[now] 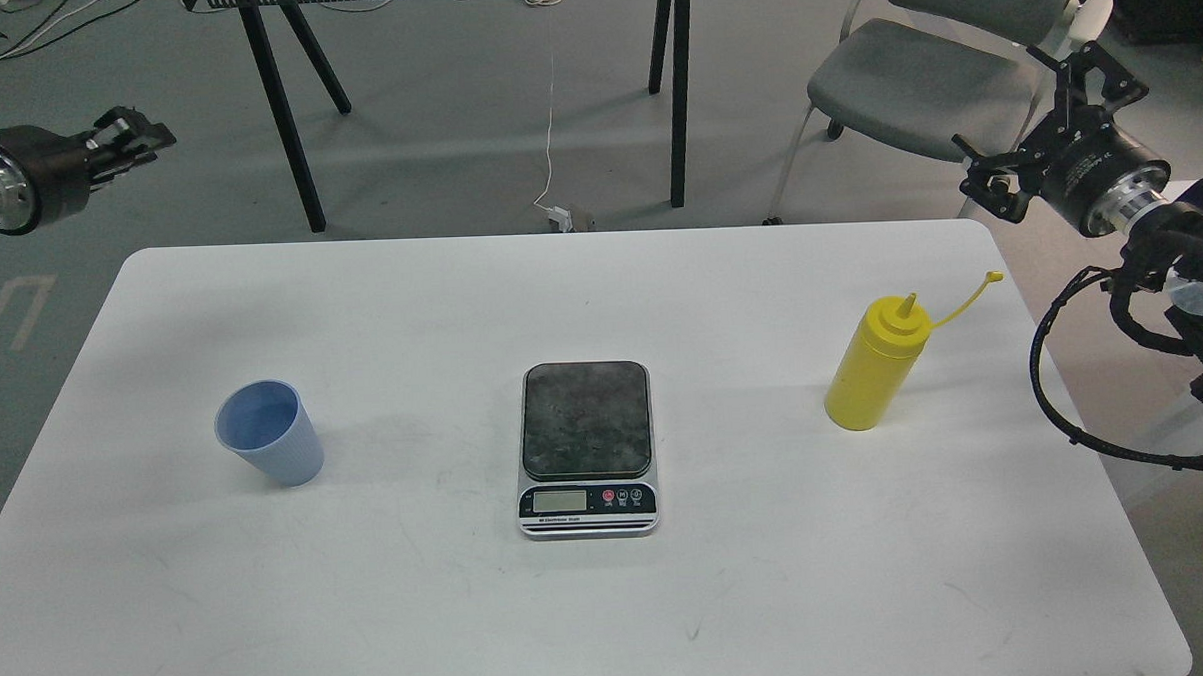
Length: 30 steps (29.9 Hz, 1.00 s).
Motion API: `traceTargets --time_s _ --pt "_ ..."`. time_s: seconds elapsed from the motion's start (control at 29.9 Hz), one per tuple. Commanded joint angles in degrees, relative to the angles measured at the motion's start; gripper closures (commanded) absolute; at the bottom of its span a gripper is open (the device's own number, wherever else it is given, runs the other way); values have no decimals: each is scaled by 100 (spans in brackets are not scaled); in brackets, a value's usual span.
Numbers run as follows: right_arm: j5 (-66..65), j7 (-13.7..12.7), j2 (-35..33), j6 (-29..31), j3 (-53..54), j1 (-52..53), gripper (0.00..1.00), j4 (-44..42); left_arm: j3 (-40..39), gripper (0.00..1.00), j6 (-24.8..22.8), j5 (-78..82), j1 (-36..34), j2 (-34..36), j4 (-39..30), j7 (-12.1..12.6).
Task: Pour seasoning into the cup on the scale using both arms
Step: 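Lower the left gripper toward the light blue cup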
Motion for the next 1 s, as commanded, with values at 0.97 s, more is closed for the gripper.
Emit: traceTargets --time_s 0.97 --pt "-21 5 -5 0 -40 -29 1 2 -17 58 0 3140 22 2446 -4865 0"
